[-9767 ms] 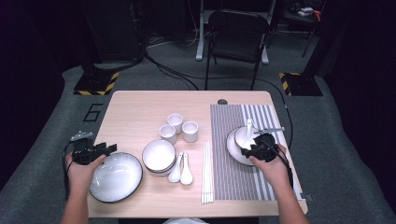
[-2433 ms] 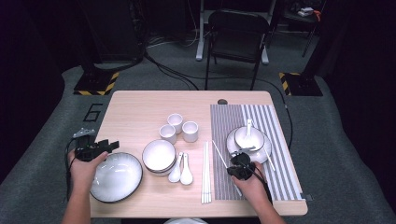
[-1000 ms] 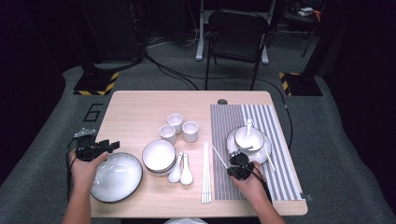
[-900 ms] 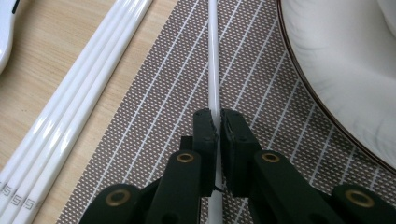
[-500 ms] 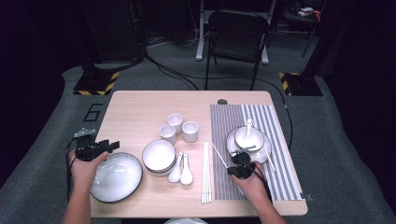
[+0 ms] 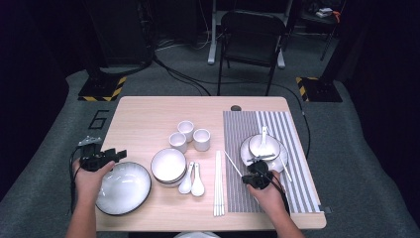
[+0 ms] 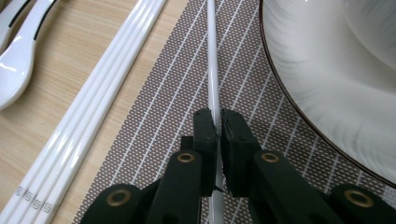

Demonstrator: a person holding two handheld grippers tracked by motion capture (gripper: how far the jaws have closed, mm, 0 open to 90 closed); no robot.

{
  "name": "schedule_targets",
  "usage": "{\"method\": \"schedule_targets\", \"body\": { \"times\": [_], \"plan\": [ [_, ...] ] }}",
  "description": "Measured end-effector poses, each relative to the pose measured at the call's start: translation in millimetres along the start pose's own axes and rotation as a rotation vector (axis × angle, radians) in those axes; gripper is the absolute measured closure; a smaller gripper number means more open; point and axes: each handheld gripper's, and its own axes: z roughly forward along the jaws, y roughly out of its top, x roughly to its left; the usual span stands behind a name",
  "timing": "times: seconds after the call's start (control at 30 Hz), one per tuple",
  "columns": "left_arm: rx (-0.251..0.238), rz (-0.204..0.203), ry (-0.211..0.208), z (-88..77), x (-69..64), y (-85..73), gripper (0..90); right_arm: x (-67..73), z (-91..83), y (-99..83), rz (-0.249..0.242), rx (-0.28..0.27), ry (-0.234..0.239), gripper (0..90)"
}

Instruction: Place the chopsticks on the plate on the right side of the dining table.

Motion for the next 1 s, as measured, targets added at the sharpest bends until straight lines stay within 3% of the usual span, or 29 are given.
{"method": "schedule_targets", "body": {
  "times": [1.0],
  "plan": [
    [0.010,0.002,0.001,0.6,0.3,-0.4,43.3,-4.4,-28.0,5.8,0.013,-0.105,0.002,85.5]
  ]
}}
